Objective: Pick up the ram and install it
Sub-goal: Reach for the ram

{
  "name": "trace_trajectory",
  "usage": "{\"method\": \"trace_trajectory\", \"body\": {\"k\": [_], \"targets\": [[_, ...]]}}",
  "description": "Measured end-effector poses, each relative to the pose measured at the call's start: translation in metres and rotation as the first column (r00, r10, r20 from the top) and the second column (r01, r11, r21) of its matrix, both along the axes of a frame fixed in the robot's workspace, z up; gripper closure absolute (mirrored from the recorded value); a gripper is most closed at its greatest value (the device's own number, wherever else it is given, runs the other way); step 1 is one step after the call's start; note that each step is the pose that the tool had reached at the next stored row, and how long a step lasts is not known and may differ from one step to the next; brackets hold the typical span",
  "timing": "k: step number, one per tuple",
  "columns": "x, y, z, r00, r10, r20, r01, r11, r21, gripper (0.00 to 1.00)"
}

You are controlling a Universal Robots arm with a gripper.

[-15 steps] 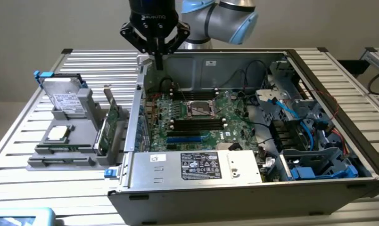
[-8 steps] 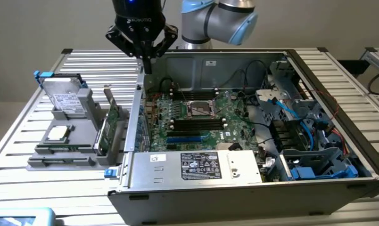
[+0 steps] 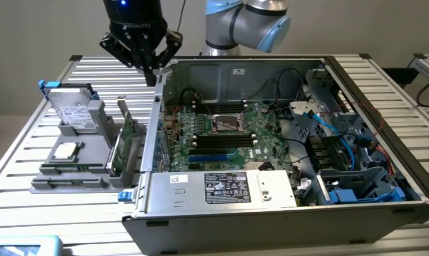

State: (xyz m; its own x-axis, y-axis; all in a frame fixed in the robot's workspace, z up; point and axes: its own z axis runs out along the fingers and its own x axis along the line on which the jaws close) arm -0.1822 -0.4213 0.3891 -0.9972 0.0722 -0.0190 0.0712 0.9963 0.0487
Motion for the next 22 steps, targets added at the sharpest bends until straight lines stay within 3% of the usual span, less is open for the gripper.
{"method": "trace_trajectory", "body": {"k": [9,22], "targets": [[-0.027,-0.0018,-0.0072,1.0000,0.000,0.0000,0.000,1.0000,0.0001,0.89],[-0.066,-0.0154,-0.0190,1.0000,0.000,-0.0001,0.000,1.0000,0.0019,0.89]]}}
